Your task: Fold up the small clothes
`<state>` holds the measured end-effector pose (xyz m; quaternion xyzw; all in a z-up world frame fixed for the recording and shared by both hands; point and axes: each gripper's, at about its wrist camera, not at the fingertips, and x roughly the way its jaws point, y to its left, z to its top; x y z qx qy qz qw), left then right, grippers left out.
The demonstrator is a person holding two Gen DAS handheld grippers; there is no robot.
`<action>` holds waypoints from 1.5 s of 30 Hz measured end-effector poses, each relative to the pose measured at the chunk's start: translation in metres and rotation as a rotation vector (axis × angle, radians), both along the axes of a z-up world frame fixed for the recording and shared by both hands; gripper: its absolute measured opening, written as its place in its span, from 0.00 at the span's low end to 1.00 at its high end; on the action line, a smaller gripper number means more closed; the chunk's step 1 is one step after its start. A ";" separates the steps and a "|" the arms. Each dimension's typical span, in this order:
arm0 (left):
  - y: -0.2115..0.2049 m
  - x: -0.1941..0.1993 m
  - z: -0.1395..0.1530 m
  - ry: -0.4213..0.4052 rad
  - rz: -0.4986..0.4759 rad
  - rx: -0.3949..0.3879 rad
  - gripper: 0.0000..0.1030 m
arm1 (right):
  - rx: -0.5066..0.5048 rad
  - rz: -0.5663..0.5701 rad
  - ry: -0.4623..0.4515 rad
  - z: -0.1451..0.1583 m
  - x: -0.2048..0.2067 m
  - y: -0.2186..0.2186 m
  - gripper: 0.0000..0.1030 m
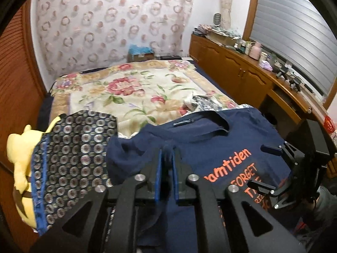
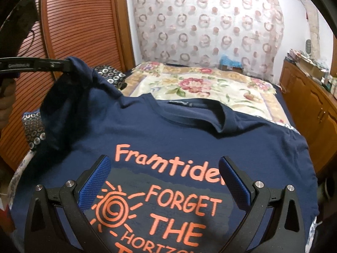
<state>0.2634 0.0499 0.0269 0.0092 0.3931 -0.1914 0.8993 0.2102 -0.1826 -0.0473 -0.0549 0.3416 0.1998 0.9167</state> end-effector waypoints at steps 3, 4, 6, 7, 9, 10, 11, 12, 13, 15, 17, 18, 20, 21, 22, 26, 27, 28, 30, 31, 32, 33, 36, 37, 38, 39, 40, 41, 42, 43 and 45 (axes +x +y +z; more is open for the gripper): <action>0.002 -0.005 0.002 -0.015 0.001 -0.013 0.28 | -0.004 -0.011 0.006 -0.001 0.001 -0.006 1.00; 0.004 -0.006 0.003 -0.018 0.003 -0.010 0.29 | -0.006 -0.015 0.009 -0.002 0.002 -0.007 1.00; 0.009 -0.011 0.004 -0.029 0.015 0.003 0.37 | -0.006 -0.019 0.016 -0.003 0.004 -0.008 1.00; 0.013 -0.014 0.005 -0.034 0.021 0.005 0.37 | -0.005 -0.019 0.020 -0.004 0.005 -0.007 1.00; 0.019 -0.019 0.005 -0.041 0.036 0.004 0.44 | -0.002 -0.012 0.026 -0.005 0.007 -0.005 1.00; 0.023 -0.022 0.004 -0.048 0.046 0.003 0.48 | 0.000 -0.008 0.028 -0.005 0.009 -0.003 1.00; 0.028 -0.026 0.003 -0.057 0.059 0.002 0.54 | 0.003 0.001 0.031 -0.005 0.010 0.000 1.00; 0.032 -0.030 0.002 -0.065 0.073 0.004 0.55 | 0.007 0.008 0.033 -0.005 0.012 0.002 1.00; 0.036 -0.033 0.000 -0.068 0.082 0.005 0.55 | 0.009 0.021 0.038 -0.005 0.014 0.006 0.99; 0.046 -0.041 -0.004 -0.073 0.105 0.004 0.56 | 0.015 0.048 0.045 -0.005 0.016 0.013 0.98; 0.055 -0.050 -0.010 -0.075 0.128 0.002 0.56 | 0.018 0.084 0.054 -0.006 0.017 0.024 0.95; 0.058 -0.053 -0.012 -0.076 0.133 -0.001 0.57 | 0.018 0.103 0.057 -0.007 0.019 0.029 0.92; 0.065 -0.061 -0.018 -0.079 0.155 -0.004 0.57 | 0.008 0.143 0.067 -0.010 0.025 0.041 0.84; 0.067 -0.063 -0.020 -0.079 0.166 -0.006 0.57 | 0.001 0.163 0.074 -0.012 0.029 0.047 0.78; 0.069 -0.065 -0.022 -0.077 0.177 -0.007 0.58 | -0.008 0.188 0.085 -0.014 0.034 0.053 0.75; 0.079 -0.076 -0.030 -0.076 0.205 -0.018 0.59 | -0.039 0.278 0.139 -0.026 0.053 0.080 0.57; 0.081 -0.080 -0.032 -0.076 0.212 -0.019 0.60 | -0.052 0.297 0.153 -0.030 0.056 0.087 0.55; 0.083 -0.081 -0.033 -0.076 0.216 -0.019 0.60 | -0.065 0.318 0.169 -0.035 0.060 0.094 0.54; 0.087 -0.085 -0.035 -0.073 0.223 -0.023 0.61 | -0.099 0.345 0.175 -0.042 0.063 0.105 0.46; 0.088 -0.085 -0.035 -0.072 0.225 -0.025 0.61 | -0.122 0.356 0.173 -0.046 0.065 0.110 0.43; 0.089 -0.088 -0.037 -0.071 0.228 -0.026 0.61 | -0.139 0.362 0.162 -0.048 0.065 0.112 0.35; 0.091 -0.090 -0.039 -0.070 0.233 -0.030 0.62 | -0.156 0.367 0.142 -0.049 0.064 0.114 0.27; 0.093 -0.091 -0.040 -0.066 0.238 -0.040 0.62 | -0.180 0.400 0.117 -0.047 0.064 0.114 0.05; 0.093 -0.092 -0.041 -0.065 0.239 -0.042 0.62 | -0.194 0.398 0.096 -0.043 0.064 0.111 0.04; 0.093 -0.093 -0.042 -0.065 0.240 -0.047 0.62 | -0.200 0.390 0.072 -0.039 0.064 0.108 0.03; 0.092 -0.092 -0.041 -0.064 0.240 -0.049 0.63 | -0.195 0.376 0.055 -0.033 0.065 0.103 0.03; 0.091 -0.093 -0.042 -0.063 0.239 -0.050 0.63 | -0.179 0.353 0.041 -0.027 0.070 0.095 0.03; 0.091 -0.093 -0.043 -0.062 0.237 -0.051 0.63 | -0.174 0.328 0.029 -0.022 0.072 0.089 0.03; 0.090 -0.093 -0.043 -0.062 0.235 -0.052 0.63 | -0.174 0.297 0.014 -0.018 0.075 0.082 0.03; 0.088 -0.093 -0.044 -0.062 0.233 -0.052 0.63 | -0.177 0.267 0.002 -0.015 0.078 0.075 0.03; 0.087 -0.092 -0.044 -0.062 0.228 -0.050 0.63 | -0.205 0.245 -0.008 -0.015 0.081 0.068 0.03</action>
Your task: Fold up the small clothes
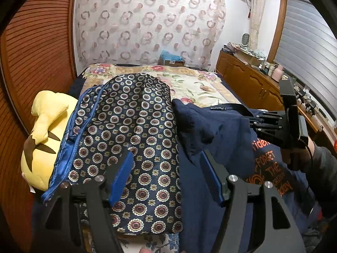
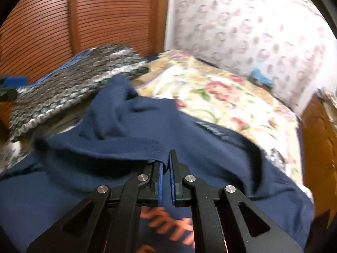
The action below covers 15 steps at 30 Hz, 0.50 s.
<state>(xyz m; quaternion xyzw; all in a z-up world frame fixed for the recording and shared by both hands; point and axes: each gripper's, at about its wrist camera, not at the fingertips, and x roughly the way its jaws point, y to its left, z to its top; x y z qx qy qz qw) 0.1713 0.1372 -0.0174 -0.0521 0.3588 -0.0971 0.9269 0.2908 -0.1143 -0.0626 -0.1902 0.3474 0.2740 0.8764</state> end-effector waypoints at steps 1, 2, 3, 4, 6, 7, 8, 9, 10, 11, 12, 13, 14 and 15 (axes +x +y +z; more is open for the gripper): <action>0.000 0.000 0.001 -0.001 -0.002 0.001 0.63 | -0.028 -0.019 -0.012 -0.002 0.000 -0.002 0.04; -0.002 0.000 0.001 -0.001 -0.004 0.004 0.63 | -0.051 -0.036 -0.015 -0.005 0.001 -0.003 0.09; -0.004 -0.001 0.001 -0.001 -0.005 0.006 0.63 | -0.068 -0.052 -0.020 -0.006 0.001 -0.004 0.22; -0.005 -0.001 0.001 -0.002 -0.007 0.007 0.63 | -0.086 -0.071 -0.028 -0.008 0.000 -0.006 0.31; -0.006 -0.002 0.001 -0.004 -0.006 0.011 0.63 | -0.092 -0.090 -0.025 -0.008 -0.001 -0.016 0.45; -0.007 -0.002 0.002 -0.004 -0.004 0.013 0.63 | -0.072 -0.096 -0.011 -0.007 -0.002 -0.020 0.45; -0.007 -0.002 0.002 -0.005 -0.004 0.014 0.64 | -0.053 -0.097 0.000 -0.006 -0.004 -0.023 0.45; -0.007 -0.002 0.002 -0.004 -0.005 0.014 0.64 | -0.037 -0.096 0.010 -0.006 -0.009 -0.025 0.45; -0.008 -0.002 0.002 -0.003 -0.004 0.014 0.64 | -0.019 -0.090 0.022 -0.005 -0.013 -0.025 0.45; -0.008 -0.002 0.002 -0.003 -0.003 0.016 0.64 | 0.001 -0.079 0.038 -0.004 -0.016 -0.024 0.45; -0.009 -0.002 0.002 -0.003 -0.002 0.019 0.64 | 0.024 -0.065 0.060 -0.004 -0.021 -0.021 0.45; -0.009 -0.002 0.003 -0.003 -0.002 0.021 0.64 | 0.039 -0.055 0.075 -0.003 -0.024 -0.018 0.45; -0.010 -0.002 0.003 -0.004 -0.002 0.023 0.64 | 0.055 -0.042 0.091 -0.004 -0.027 -0.015 0.45; -0.011 -0.002 0.004 -0.006 -0.004 0.025 0.64 | 0.069 -0.025 0.107 -0.005 -0.032 -0.011 0.45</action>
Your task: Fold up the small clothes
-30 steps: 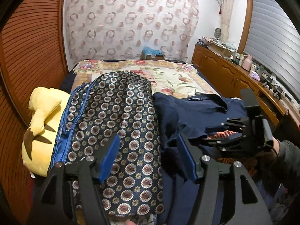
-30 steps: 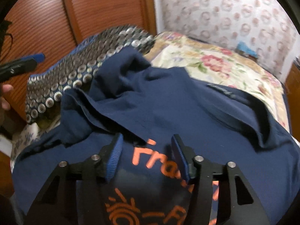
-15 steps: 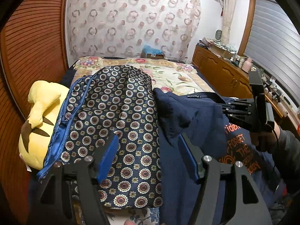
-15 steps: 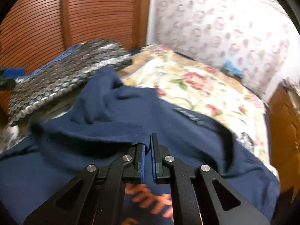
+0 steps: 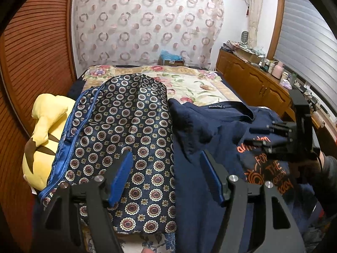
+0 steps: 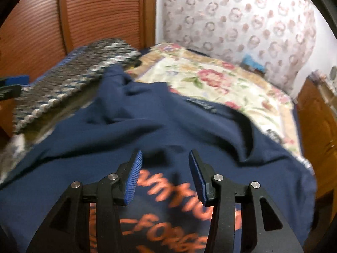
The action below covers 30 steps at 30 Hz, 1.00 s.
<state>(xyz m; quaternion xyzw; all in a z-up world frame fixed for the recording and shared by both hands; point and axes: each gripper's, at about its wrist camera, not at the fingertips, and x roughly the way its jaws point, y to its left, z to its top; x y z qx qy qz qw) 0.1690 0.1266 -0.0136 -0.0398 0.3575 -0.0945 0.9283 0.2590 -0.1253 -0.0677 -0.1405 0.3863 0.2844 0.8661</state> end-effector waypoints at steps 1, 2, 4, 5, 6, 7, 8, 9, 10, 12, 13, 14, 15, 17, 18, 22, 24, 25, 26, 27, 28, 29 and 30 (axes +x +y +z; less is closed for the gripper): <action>0.000 0.000 0.000 -0.001 0.000 0.001 0.64 | 0.018 0.022 0.018 -0.002 -0.008 0.006 0.45; 0.000 0.000 0.000 -0.001 -0.001 0.002 0.64 | 0.026 0.036 0.029 -0.003 -0.013 0.009 0.45; 0.000 -0.001 0.000 -0.001 0.000 0.003 0.64 | 0.036 0.067 0.055 -0.007 -0.025 0.019 0.45; 0.000 -0.001 0.000 -0.001 0.000 0.003 0.64 | 0.036 0.080 0.063 -0.009 -0.029 0.024 0.45; 0.000 -0.002 0.000 -0.001 0.001 0.003 0.64 | 0.033 0.093 0.070 -0.011 -0.033 0.028 0.45; 0.000 -0.002 0.000 -0.001 0.001 0.002 0.64 | 0.030 0.105 0.078 -0.014 -0.039 0.031 0.45; -0.001 -0.004 -0.001 -0.001 0.001 0.001 0.64 | 0.025 0.116 0.086 -0.018 -0.043 0.035 0.45; -0.001 -0.004 -0.001 0.000 0.002 0.002 0.64 | 0.021 0.124 0.092 -0.020 -0.046 0.037 0.45; -0.001 -0.004 -0.001 0.000 0.003 0.002 0.64 | 0.017 0.135 0.097 -0.023 -0.049 0.040 0.44; 0.000 -0.006 -0.002 0.000 0.005 0.002 0.64 | -0.002 0.149 0.097 -0.027 -0.054 0.045 0.42; -0.001 -0.007 -0.002 -0.001 0.005 0.001 0.64 | -0.017 0.154 0.092 -0.030 -0.056 0.047 0.42; 0.000 -0.008 -0.003 -0.003 0.005 0.000 0.64 | -0.033 0.156 0.087 -0.032 -0.058 0.048 0.41; 0.000 -0.009 -0.003 -0.003 0.005 0.001 0.64 | -0.046 0.157 0.081 -0.034 -0.060 0.049 0.41; -0.001 -0.011 -0.003 -0.004 0.006 0.003 0.64 | -0.057 0.155 0.073 -0.034 -0.061 0.053 0.40; -0.001 -0.011 -0.003 -0.004 0.006 0.003 0.64 | -0.058 0.156 0.074 -0.034 -0.061 0.053 0.37; -0.002 -0.012 -0.003 -0.004 0.006 0.001 0.64 | -0.055 0.196 0.081 -0.034 -0.067 0.057 0.13; -0.003 -0.012 -0.003 -0.001 0.007 0.000 0.64 | -0.055 0.206 0.079 -0.033 -0.071 0.057 0.05; -0.003 -0.011 -0.004 0.000 0.007 0.000 0.64 | -0.045 0.205 0.086 -0.032 -0.071 0.055 0.04; -0.004 -0.011 -0.004 0.001 0.007 0.001 0.64 | -0.037 0.202 0.090 -0.031 -0.072 0.052 0.03; -0.005 -0.010 -0.004 0.002 0.007 0.002 0.64 | -0.028 0.202 0.095 -0.030 -0.073 0.049 0.03; -0.007 -0.010 -0.004 0.002 0.007 0.003 0.64 | -0.020 0.198 0.092 -0.027 -0.075 0.045 0.03; -0.008 -0.009 -0.003 0.002 0.005 0.002 0.64 | -0.012 0.190 0.088 -0.023 -0.077 0.041 0.03; -0.010 -0.007 -0.003 0.002 0.000 0.001 0.64 | -0.001 0.174 0.086 -0.019 -0.079 0.035 0.03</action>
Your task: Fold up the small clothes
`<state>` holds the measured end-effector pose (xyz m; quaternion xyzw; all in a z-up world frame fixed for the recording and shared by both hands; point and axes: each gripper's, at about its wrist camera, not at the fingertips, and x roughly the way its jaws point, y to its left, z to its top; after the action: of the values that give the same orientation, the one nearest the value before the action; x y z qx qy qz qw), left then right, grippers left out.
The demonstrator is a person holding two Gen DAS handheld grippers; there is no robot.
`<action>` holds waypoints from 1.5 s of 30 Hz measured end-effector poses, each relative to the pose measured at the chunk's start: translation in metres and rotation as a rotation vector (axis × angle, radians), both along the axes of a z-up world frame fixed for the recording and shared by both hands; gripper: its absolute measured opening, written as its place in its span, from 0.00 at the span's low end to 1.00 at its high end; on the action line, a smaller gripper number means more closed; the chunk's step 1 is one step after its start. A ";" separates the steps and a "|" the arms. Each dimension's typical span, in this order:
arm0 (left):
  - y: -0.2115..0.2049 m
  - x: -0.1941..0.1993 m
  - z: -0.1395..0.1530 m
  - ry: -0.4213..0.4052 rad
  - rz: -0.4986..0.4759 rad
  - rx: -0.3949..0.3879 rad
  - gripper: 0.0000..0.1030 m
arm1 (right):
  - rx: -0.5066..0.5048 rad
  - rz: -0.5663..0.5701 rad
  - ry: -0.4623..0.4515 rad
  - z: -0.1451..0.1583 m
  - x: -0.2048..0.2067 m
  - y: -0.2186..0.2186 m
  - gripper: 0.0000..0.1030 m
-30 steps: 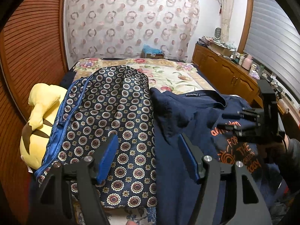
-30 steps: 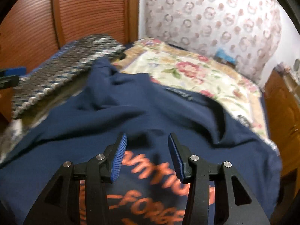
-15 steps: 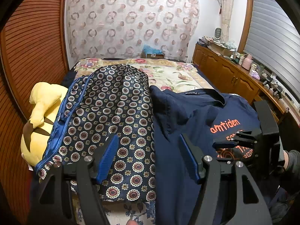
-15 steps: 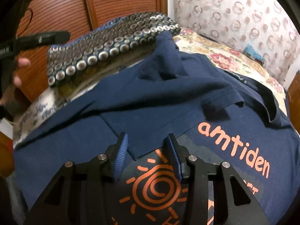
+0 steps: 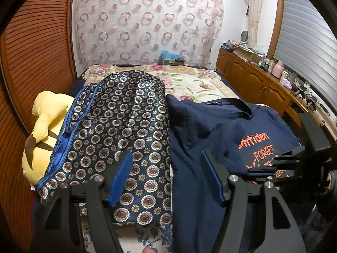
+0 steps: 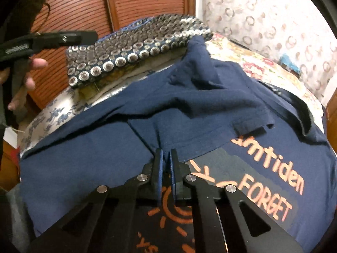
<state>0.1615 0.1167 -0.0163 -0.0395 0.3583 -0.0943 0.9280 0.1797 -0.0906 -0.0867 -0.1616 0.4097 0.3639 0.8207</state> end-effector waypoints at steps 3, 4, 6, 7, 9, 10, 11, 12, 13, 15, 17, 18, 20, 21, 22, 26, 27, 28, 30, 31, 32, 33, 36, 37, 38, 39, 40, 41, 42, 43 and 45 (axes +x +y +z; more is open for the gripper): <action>-0.006 0.006 0.002 -0.002 -0.018 0.007 0.64 | 0.029 -0.020 0.013 0.008 -0.005 -0.013 0.03; -0.010 0.009 0.003 -0.004 -0.027 0.014 0.64 | 0.035 -0.024 0.013 0.009 -0.008 -0.016 0.03; -0.016 0.016 0.006 -0.006 -0.039 0.028 0.64 | 0.045 -0.035 0.018 0.010 -0.010 -0.022 0.04; -0.020 0.022 0.007 -0.006 -0.044 0.040 0.64 | 0.050 -0.052 0.015 0.011 -0.012 -0.026 0.04; -0.028 0.034 0.009 -0.001 -0.056 0.057 0.64 | 0.035 -0.097 -0.005 0.011 -0.012 -0.033 0.21; -0.030 0.039 0.010 0.003 -0.062 0.059 0.64 | 0.035 -0.121 -0.013 0.011 -0.010 -0.041 0.27; -0.035 0.046 0.010 0.012 -0.070 0.067 0.64 | 0.038 -0.140 -0.015 0.011 -0.008 -0.047 0.36; -0.041 0.055 0.009 0.025 -0.077 0.083 0.64 | 0.036 -0.166 -0.017 0.011 -0.003 -0.055 0.42; -0.046 0.062 0.009 0.032 -0.084 0.093 0.64 | 0.025 -0.200 -0.026 0.009 0.001 -0.064 0.44; -0.058 0.083 0.004 0.057 -0.117 0.103 0.64 | 0.016 -0.245 -0.041 0.008 0.006 -0.081 0.45; -0.065 0.097 -0.001 0.083 -0.132 0.105 0.64 | 0.015 -0.296 -0.051 0.010 0.013 -0.102 0.45; -0.069 0.108 -0.004 0.103 -0.132 0.116 0.64 | 0.008 -0.318 -0.060 0.010 0.016 -0.111 0.45; -0.077 0.122 -0.009 0.126 -0.135 0.151 0.59 | -0.002 -0.364 -0.072 0.010 0.022 -0.130 0.45; -0.081 0.129 -0.012 0.142 -0.142 0.162 0.54 | -0.001 -0.377 -0.072 0.009 0.024 -0.137 0.45; -0.082 0.132 -0.013 0.153 -0.141 0.168 0.53 | -0.004 -0.395 -0.072 0.008 0.027 -0.146 0.45; -0.088 0.153 -0.026 0.215 -0.127 0.207 0.52 | -0.027 -0.434 -0.070 0.001 0.037 -0.165 0.49; -0.089 0.158 -0.029 0.232 -0.123 0.214 0.52 | -0.034 -0.443 -0.059 -0.003 0.040 -0.170 0.51; -0.089 0.162 -0.032 0.246 -0.121 0.220 0.52 | -0.041 -0.448 -0.052 -0.006 0.042 -0.173 0.52; -0.089 0.168 -0.037 0.266 -0.115 0.228 0.52 | -0.054 -0.455 -0.049 -0.012 0.045 -0.175 0.54; -0.089 0.170 -0.039 0.271 -0.111 0.231 0.52 | -0.050 -0.456 -0.059 -0.013 0.044 -0.177 0.56; -0.090 0.172 -0.041 0.275 -0.110 0.235 0.52 | -0.046 -0.456 -0.064 -0.013 0.044 -0.178 0.58; -0.090 0.173 -0.043 0.278 -0.108 0.239 0.50 | -0.042 -0.456 -0.067 -0.013 0.044 -0.179 0.59; -0.095 0.173 -0.048 0.276 -0.109 0.268 0.29 | -0.037 -0.459 -0.061 -0.014 0.044 -0.181 0.61; -0.095 0.173 -0.049 0.274 -0.109 0.275 0.23 | -0.036 -0.459 -0.060 -0.014 0.044 -0.181 0.62; -0.095 0.173 -0.049 0.272 -0.109 0.283 0.15 | -0.036 -0.459 -0.060 -0.014 0.044 -0.181 0.62; -0.094 0.173 -0.048 0.268 -0.111 0.287 0.07 | -0.035 -0.459 -0.059 -0.014 0.044 -0.181 0.62; -0.092 0.173 -0.047 0.261 -0.115 0.284 0.06 | -0.036 -0.459 -0.060 -0.014 0.044 -0.181 0.62; -0.090 0.172 -0.044 0.249 -0.116 0.281 0.04 | -0.037 -0.459 -0.061 -0.014 0.044 -0.181 0.63; -0.087 0.171 -0.040 0.238 -0.114 0.282 0.03 | -0.037 -0.459 -0.061 -0.014 0.044 -0.181 0.63; -0.085 0.170 -0.036 0.223 -0.108 0.283 0.03 | -0.036 -0.459 -0.060 -0.014 0.044 -0.181 0.63; -0.077 0.167 -0.022 0.184 -0.088 0.279 0.02 | -0.035 -0.459 -0.060 -0.014 0.044 -0.181 0.63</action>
<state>0.3284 0.0393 -0.0386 0.0967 0.4528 -0.0802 0.8827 0.2237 -0.2719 -0.1002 -0.0892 0.4176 0.1558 0.8907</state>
